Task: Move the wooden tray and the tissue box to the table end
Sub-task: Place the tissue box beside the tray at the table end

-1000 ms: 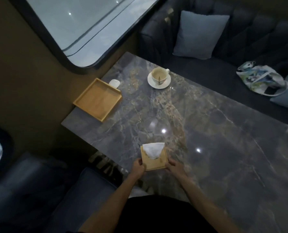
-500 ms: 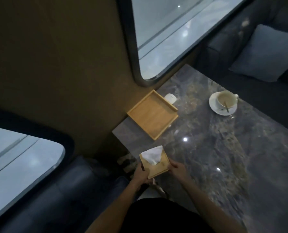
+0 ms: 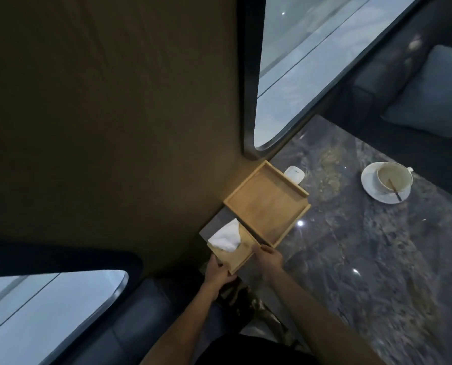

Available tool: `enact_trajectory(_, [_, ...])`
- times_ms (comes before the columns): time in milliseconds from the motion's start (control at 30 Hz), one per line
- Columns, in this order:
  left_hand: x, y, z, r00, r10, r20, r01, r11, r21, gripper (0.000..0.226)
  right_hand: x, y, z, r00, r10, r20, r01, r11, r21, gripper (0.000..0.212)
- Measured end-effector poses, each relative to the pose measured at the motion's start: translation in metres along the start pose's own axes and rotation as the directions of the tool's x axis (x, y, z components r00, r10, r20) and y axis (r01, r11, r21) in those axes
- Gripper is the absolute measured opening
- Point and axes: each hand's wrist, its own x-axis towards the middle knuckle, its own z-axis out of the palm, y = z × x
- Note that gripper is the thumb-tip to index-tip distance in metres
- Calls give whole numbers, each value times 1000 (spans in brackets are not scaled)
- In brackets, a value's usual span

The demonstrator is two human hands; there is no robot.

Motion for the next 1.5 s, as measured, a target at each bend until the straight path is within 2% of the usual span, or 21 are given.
enact_trajectory(200, [13,9,-1,998,53,-24,-53,999,-10,59,4,-24,11,997,71,-11,-72,997,-26,46])
enact_trajectory(433, [26,15,-3,994,101,-30,-101,995,20,44,21,-30,27,986,157,-51,-151,983,103,73])
enact_trajectory(533, [33,19,-5,994,91,-66,-86,993,78,49,33,-26,32,986,168,19,-168,974,151,48])
enact_trajectory(567, [36,19,-6,993,91,-72,-84,992,92,51,47,-17,35,986,163,33,-166,975,147,46])
enact_trajectory(700, [46,27,-13,994,66,-88,-57,993,102,55,75,0,49,989,136,50,-142,980,137,56])
enact_trajectory(833, [56,35,-22,992,54,-114,-42,993,106,53,52,-27,59,981,172,89,-186,967,176,50])
enact_trajectory(933, [58,43,-24,991,43,-129,-33,997,73,52,70,-17,69,985,164,51,-171,964,206,57])
enact_trajectory(1067, [59,45,-21,987,23,-159,-10,997,80,53,50,-35,72,984,174,-22,-166,965,205,38])
enact_trajectory(1133, [57,45,-18,984,21,-177,-7,997,75,54,30,-53,69,987,159,-30,-149,964,218,36])
enact_trajectory(1233, [56,47,-14,979,-2,-206,12,999,45,57,24,-64,61,991,135,28,-137,971,195,19])
enact_trajectory(1300, [56,48,-13,977,-10,-212,16,1000,26,57,25,-67,46,990,122,76,-134,975,178,22])
enact_trajectory(1367, [57,48,-14,978,-10,-208,17,999,31,56,28,-67,23,994,38,-98,-38,999,2,21])
enact_trajectory(1433, [57,47,-15,978,-7,-209,18,999,49,57,33,-62,-6,955,-11,-297,-6,998,-56,24])
enact_trajectory(1500, [55,47,-14,975,0,-223,15,998,68,57,38,-54,-26,942,44,-334,-62,997,-44,41])
